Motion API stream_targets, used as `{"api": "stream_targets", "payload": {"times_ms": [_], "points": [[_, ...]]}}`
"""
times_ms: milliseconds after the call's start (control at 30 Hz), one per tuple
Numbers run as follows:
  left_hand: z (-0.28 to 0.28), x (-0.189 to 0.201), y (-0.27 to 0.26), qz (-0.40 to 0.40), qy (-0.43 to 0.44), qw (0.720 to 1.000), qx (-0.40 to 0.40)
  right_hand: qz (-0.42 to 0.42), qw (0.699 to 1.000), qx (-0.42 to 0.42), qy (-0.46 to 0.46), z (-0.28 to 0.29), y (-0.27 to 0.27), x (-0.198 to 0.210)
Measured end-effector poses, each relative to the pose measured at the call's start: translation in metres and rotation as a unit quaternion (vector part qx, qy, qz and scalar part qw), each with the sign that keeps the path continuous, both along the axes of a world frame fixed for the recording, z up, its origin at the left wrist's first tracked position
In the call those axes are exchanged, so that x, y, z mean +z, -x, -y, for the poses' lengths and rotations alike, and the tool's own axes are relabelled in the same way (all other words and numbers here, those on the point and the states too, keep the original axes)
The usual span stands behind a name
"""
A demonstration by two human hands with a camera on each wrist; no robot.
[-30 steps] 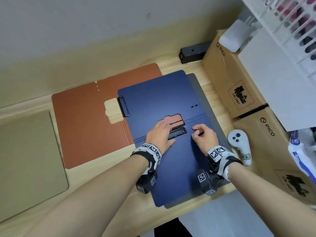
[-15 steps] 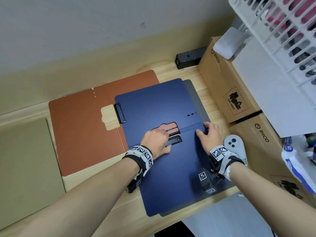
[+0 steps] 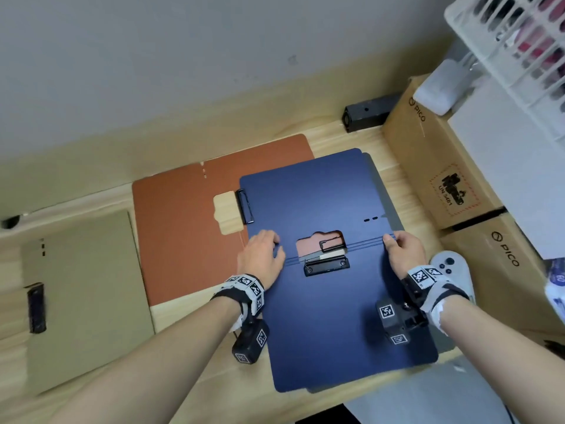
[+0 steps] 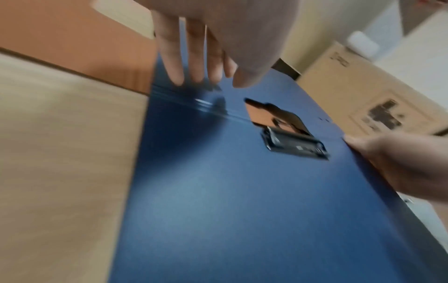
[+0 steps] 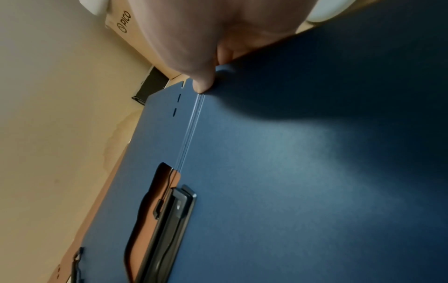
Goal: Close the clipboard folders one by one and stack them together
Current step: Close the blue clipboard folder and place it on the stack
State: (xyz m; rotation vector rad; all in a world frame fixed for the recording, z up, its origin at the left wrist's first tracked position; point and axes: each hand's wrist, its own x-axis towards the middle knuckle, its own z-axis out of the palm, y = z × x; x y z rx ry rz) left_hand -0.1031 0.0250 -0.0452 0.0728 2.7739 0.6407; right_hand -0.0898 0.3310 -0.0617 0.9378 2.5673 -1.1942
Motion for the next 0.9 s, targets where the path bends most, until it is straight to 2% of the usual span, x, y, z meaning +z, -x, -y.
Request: {"api": "stream_targets", "payload": {"times_ms": [133,267,400,700,900], "points": [[0.032,-0.008,0.029,0.029,0.008,0.992,0.120,0.007,0.999,-0.037,0.018,-0.001,-0.001,-0.006],[0.040,-0.018,0.070,0.076,0.032,0.979,0.185,0.010,0.997,-0.080,0.020,-0.002,0.004,-0.010],[0.043,-0.023,0.094,0.096,0.076,0.980,0.160,0.010,0.997,-0.074,-0.002,0.004,0.013,-0.001],[0.034,-0.017,0.099,0.073,0.182,0.978,0.066,0.026,0.999,-0.030,-0.034,0.014,0.037,0.001],[0.035,-0.007,0.105,0.123,0.208,0.970,0.004,0.021,0.999,-0.047,-0.016,0.014,0.043,-0.007]]}}
